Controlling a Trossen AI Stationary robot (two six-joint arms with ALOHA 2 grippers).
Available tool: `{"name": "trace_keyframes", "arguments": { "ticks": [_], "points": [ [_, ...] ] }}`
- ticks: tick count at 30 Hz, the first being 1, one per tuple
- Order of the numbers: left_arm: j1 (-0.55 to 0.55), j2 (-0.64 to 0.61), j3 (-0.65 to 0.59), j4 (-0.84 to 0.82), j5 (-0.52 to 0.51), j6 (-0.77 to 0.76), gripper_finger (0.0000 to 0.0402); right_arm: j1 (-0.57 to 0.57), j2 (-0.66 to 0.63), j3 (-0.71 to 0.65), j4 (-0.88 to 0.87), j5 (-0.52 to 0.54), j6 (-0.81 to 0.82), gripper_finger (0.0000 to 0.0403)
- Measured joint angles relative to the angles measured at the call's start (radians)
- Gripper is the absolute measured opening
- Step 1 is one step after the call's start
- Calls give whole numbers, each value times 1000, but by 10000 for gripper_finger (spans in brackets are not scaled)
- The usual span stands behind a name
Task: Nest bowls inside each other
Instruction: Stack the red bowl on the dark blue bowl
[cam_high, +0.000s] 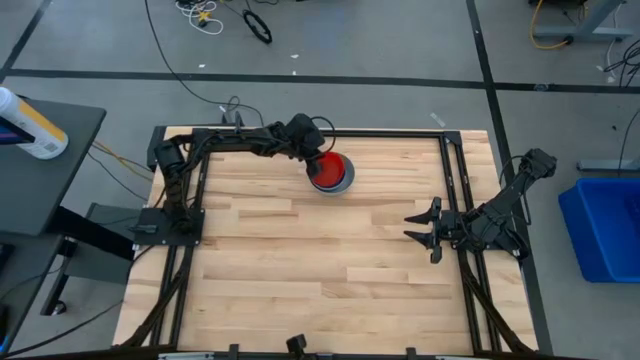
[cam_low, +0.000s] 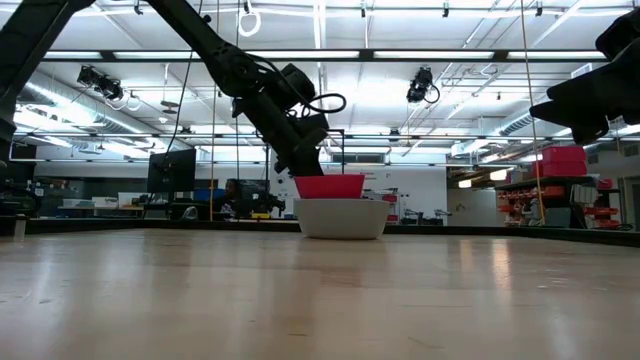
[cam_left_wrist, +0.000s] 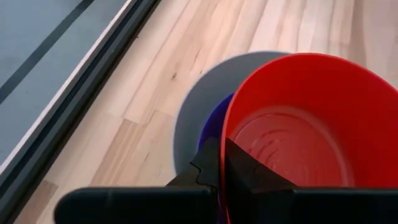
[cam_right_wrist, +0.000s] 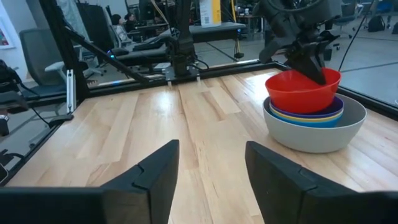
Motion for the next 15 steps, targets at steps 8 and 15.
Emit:
{"name": "trace_keyframes", "arguments": {
  "ticks": [8,15],
  "points": [
    [-2,0,0,-3,8,0,6,0,0,0,0,0,0,206],
    [-4,0,0,-3,23,6,45,0,0,0,1,1,0,211]
  ]
}}
